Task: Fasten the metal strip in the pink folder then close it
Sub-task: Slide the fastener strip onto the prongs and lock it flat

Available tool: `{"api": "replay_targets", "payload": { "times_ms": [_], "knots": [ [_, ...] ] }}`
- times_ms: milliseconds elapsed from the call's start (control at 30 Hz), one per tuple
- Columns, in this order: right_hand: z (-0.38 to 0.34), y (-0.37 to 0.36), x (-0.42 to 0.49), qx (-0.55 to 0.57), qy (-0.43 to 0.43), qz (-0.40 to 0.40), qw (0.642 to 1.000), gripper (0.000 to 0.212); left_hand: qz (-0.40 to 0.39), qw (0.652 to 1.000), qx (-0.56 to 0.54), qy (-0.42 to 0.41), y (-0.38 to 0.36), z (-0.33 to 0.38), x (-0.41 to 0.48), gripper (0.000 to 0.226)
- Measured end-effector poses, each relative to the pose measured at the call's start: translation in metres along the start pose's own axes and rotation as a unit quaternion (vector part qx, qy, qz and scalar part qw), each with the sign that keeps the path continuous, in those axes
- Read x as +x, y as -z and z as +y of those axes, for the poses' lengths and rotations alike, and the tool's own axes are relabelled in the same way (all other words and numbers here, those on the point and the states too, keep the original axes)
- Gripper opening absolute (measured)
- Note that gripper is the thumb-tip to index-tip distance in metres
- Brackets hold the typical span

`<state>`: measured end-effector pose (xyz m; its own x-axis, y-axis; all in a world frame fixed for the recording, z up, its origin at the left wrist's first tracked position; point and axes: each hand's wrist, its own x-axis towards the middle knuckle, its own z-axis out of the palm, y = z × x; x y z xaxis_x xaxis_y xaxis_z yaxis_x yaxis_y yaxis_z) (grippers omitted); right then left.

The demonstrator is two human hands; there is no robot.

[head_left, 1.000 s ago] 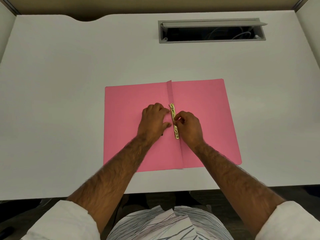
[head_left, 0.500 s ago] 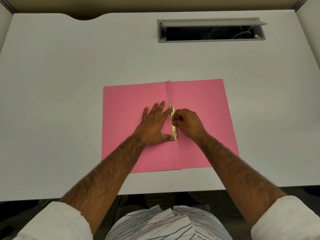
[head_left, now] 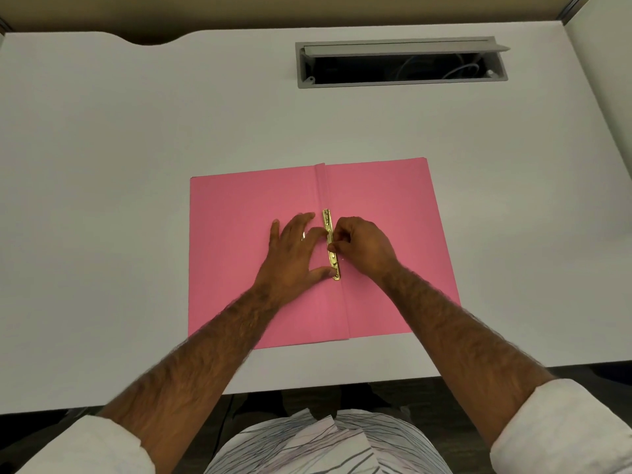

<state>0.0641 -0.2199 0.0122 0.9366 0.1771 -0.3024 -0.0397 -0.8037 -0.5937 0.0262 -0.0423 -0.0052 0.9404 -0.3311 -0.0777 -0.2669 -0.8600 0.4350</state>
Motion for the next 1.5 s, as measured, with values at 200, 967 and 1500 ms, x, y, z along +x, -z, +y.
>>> {"api": "replay_targets", "payload": {
  "times_ms": [200, 967, 1500],
  "knots": [
    [0.001, -0.001, 0.003, 0.001, -0.007, -0.003, 1.0, 0.015, -0.122, 0.991, 0.045, 0.029, 0.006, -0.008, 0.018, 0.127],
    [0.022, 0.003, -0.049, -0.011, 0.211, 0.002, 0.977, 0.019, -0.223, 0.966, 0.112, 0.063, 0.013, 0.001, 0.04, 0.144],
    [0.014, 0.005, -0.052, -0.019, 0.231, 0.018, 0.973, 0.01, -0.219, 0.967, 0.121, 0.054, 0.012, -0.002, 0.039, 0.144]
  ]
}}
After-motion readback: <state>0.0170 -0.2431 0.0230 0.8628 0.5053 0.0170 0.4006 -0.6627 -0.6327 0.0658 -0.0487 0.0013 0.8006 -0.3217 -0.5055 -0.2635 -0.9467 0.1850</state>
